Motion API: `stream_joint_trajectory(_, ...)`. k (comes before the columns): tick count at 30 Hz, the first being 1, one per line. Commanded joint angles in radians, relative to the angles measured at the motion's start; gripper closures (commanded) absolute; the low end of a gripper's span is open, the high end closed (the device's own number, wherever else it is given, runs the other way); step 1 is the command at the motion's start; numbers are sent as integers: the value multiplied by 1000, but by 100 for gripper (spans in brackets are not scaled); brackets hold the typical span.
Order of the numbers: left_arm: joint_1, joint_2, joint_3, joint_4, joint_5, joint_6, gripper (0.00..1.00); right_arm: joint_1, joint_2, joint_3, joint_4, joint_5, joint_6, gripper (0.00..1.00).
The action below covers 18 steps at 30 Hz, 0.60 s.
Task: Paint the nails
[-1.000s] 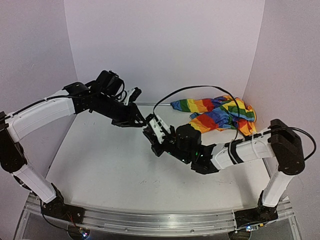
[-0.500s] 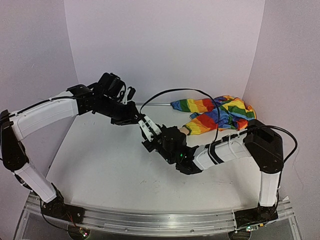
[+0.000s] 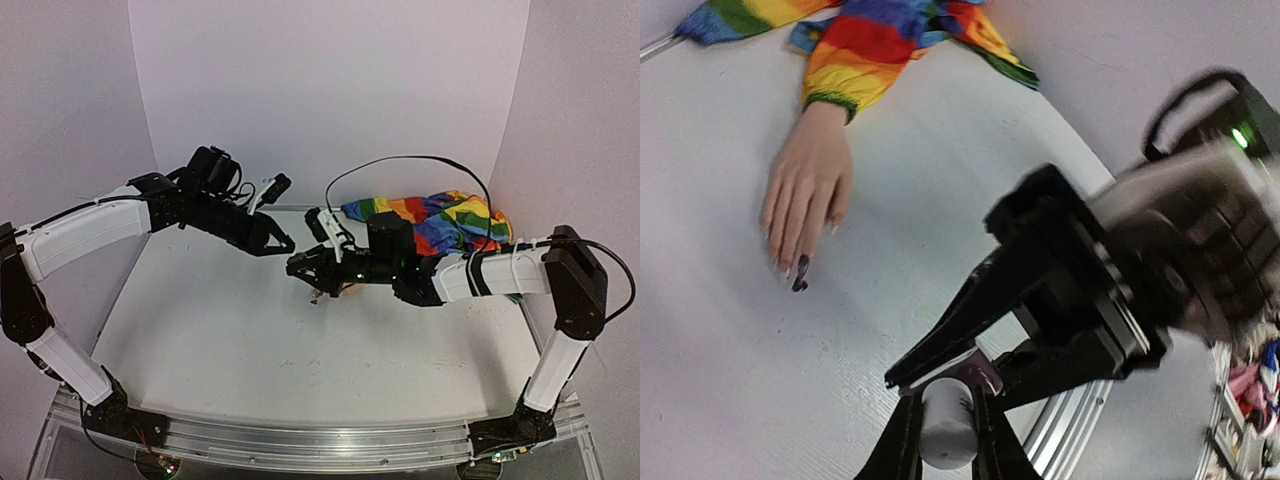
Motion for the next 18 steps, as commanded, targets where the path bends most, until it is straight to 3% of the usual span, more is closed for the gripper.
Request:
stream_joint_trajectory(1,-110,61,-50,-32,488,223,100,-11,-124,203,429,-563,314,100)
stream_joint_trajectory(4,-117,86,-20,-84,586,295,100,-12,-95,253,499,-708,472,100)
stream_joint_trajectory(6,-119,101,2,-109,637,319,100,-14,-88,243,629,-742,614,100)
stream_joint_trajectory(8,-120,99,14,-115,680,333,100,-15,-95,237,656,-747,646,100)
stream_joint_trajectory(14,-122,62,38,-166,684,355,100,-21,-150,171,625,-760,554,100)
stream_joint_trajectory(18,-122,56,54,-211,647,343,96,-24,-169,168,372,-711,333,100)
